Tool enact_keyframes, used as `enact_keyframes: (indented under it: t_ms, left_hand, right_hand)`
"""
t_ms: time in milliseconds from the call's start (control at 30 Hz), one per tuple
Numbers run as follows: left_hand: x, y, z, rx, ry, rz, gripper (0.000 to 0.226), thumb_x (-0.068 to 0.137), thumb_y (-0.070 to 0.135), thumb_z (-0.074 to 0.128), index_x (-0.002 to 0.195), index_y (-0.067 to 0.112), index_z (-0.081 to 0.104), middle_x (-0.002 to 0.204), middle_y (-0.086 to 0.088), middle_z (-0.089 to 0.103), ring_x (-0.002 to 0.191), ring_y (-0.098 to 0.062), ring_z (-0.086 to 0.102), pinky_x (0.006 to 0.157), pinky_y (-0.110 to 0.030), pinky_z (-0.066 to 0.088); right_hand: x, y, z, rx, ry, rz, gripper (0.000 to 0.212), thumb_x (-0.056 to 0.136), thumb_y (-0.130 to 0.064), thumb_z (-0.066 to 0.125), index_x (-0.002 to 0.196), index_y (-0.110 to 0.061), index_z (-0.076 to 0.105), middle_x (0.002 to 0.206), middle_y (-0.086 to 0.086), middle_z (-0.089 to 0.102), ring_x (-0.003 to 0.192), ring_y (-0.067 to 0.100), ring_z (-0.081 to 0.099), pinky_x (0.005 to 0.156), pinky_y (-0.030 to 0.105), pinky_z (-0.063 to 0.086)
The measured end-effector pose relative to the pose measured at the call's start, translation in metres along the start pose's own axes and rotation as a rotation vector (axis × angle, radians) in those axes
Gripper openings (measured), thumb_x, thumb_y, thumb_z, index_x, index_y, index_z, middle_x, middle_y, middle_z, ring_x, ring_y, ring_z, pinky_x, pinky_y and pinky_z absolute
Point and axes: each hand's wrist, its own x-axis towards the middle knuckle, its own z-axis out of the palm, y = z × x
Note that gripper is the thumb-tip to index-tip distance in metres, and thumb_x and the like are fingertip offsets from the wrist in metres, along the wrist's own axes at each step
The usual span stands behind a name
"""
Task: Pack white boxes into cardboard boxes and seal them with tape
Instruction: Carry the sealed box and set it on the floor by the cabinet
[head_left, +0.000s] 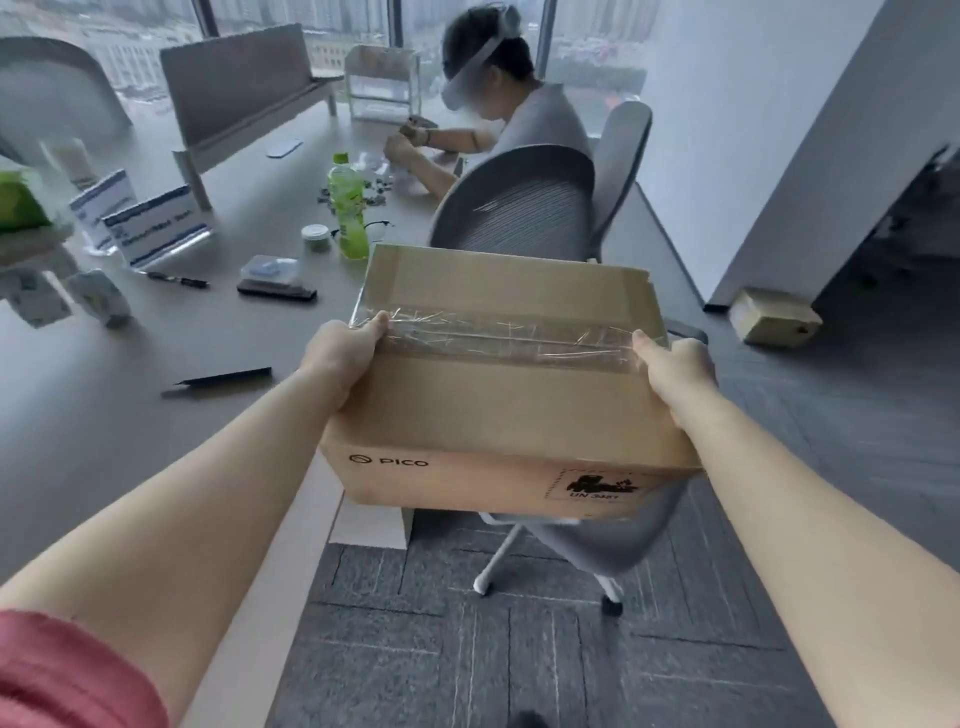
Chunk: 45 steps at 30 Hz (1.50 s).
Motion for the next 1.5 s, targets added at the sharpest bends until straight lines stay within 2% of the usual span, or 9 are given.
enact_keyframes:
  t_ms: [67, 200, 400, 533, 733, 867, 933, 1233, 1500]
  left_hand:
    - [-0.005, 0.021, 0.028, 0.019, -0.063, 0.053, 0.055, 0.091, 0.045, 0.05, 0.111, -0.007, 0.057, 0.119, -0.023, 0.059, 0.09, -0.029, 0.049, 0.079, -0.031, 0.036]
    - [-0.018, 0.063, 0.091, 0.042, -0.188, 0.144, 0.059, 0.09, 0.046, 0.051, 0.118, -0.005, 0.056, 0.122, -0.021, 0.058, 0.113, -0.036, 0.054, 0.095, -0.036, 0.041]
    - [-0.052, 0.119, 0.198, 0.063, -0.369, 0.223, 0.056, 0.089, 0.047, 0.052, 0.116, -0.002, 0.057, 0.12, -0.018, 0.061, 0.11, -0.035, 0.056, 0.093, -0.036, 0.044]
    - [-0.078, 0.154, 0.279, 0.054, -0.448, 0.264, 0.052, 0.089, 0.046, 0.053, 0.113, -0.001, 0.058, 0.117, -0.017, 0.062, 0.092, -0.028, 0.054, 0.087, -0.033, 0.043]
    - [-0.115, 0.208, 0.403, 0.013, -0.497, 0.288, 0.052, 0.088, 0.045, 0.055, 0.11, -0.001, 0.063, 0.113, -0.018, 0.064, 0.108, -0.034, 0.058, 0.09, -0.034, 0.044]
    - [-0.136, 0.243, 0.471, 0.005, -0.525, 0.295, 0.042, 0.09, 0.042, 0.054, 0.069, 0.006, 0.055, 0.069, -0.006, 0.051, 0.069, -0.023, 0.049, 0.06, -0.031, 0.036]
    - [-0.142, 0.258, 0.502, -0.007, -0.537, 0.276, 0.044, 0.09, 0.041, 0.054, 0.058, 0.012, 0.046, 0.062, -0.003, 0.044, 0.058, -0.017, 0.04, 0.053, -0.028, 0.029]
    - [-0.117, 0.323, 0.636, 0.017, -0.56, 0.28, 0.046, 0.09, 0.042, 0.054, 0.056, 0.013, 0.043, 0.059, -0.004, 0.042, 0.054, -0.017, 0.037, 0.049, -0.027, 0.026]
    - [-0.048, 0.422, 0.776, 0.027, -0.544, 0.275, 0.05, 0.09, 0.041, 0.055, 0.052, 0.013, 0.04, 0.056, -0.004, 0.041, 0.051, -0.018, 0.036, 0.049, -0.028, 0.025]
  right_hand:
    - [-0.002, 0.015, -0.031, -0.003, 0.075, 0.036, 0.039, 0.092, -0.042, 0.048, 0.098, -0.004, 0.056, 0.095, 0.009, 0.052, 0.093, 0.028, 0.053, 0.078, 0.034, 0.04]
    - [-0.001, 0.055, -0.095, 0.037, 0.219, 0.122, 0.038, 0.091, -0.041, 0.05, 0.087, -0.004, 0.056, 0.087, 0.007, 0.054, 0.094, 0.029, 0.054, 0.074, 0.03, 0.037]
    - [0.015, 0.129, -0.179, 0.078, 0.403, 0.253, 0.04, 0.088, -0.045, 0.053, 0.101, -0.007, 0.056, 0.104, 0.012, 0.057, 0.111, 0.033, 0.055, 0.076, 0.029, 0.035]
    - [0.04, 0.177, -0.236, 0.106, 0.463, 0.305, 0.038, 0.089, -0.042, 0.053, 0.074, -0.007, 0.049, 0.084, 0.007, 0.053, 0.09, 0.027, 0.053, 0.071, 0.029, 0.035]
    - [0.095, 0.24, -0.328, 0.101, 0.529, 0.336, 0.034, 0.09, -0.041, 0.053, 0.085, -0.008, 0.051, 0.091, 0.008, 0.052, 0.084, 0.024, 0.049, 0.07, 0.029, 0.035]
    - [0.13, 0.271, -0.382, 0.111, 0.562, 0.366, 0.038, 0.088, -0.042, 0.053, 0.067, -0.011, 0.046, 0.089, 0.008, 0.053, 0.082, 0.025, 0.05, 0.069, 0.029, 0.036]
    - [0.151, 0.285, -0.404, 0.099, 0.569, 0.376, 0.037, 0.087, -0.044, 0.053, 0.072, -0.01, 0.05, 0.088, 0.008, 0.053, 0.082, 0.025, 0.05, 0.068, 0.029, 0.036]
    - [0.277, 0.345, -0.459, 0.102, 0.585, 0.424, 0.038, 0.087, -0.043, 0.054, 0.09, -0.005, 0.059, 0.091, 0.008, 0.056, 0.083, 0.026, 0.053, 0.068, 0.029, 0.038]
    - [0.462, 0.377, -0.504, 0.131, 0.571, 0.417, 0.034, 0.086, -0.042, 0.055, 0.084, -0.008, 0.056, 0.087, 0.007, 0.055, 0.081, 0.024, 0.052, 0.069, 0.029, 0.038]
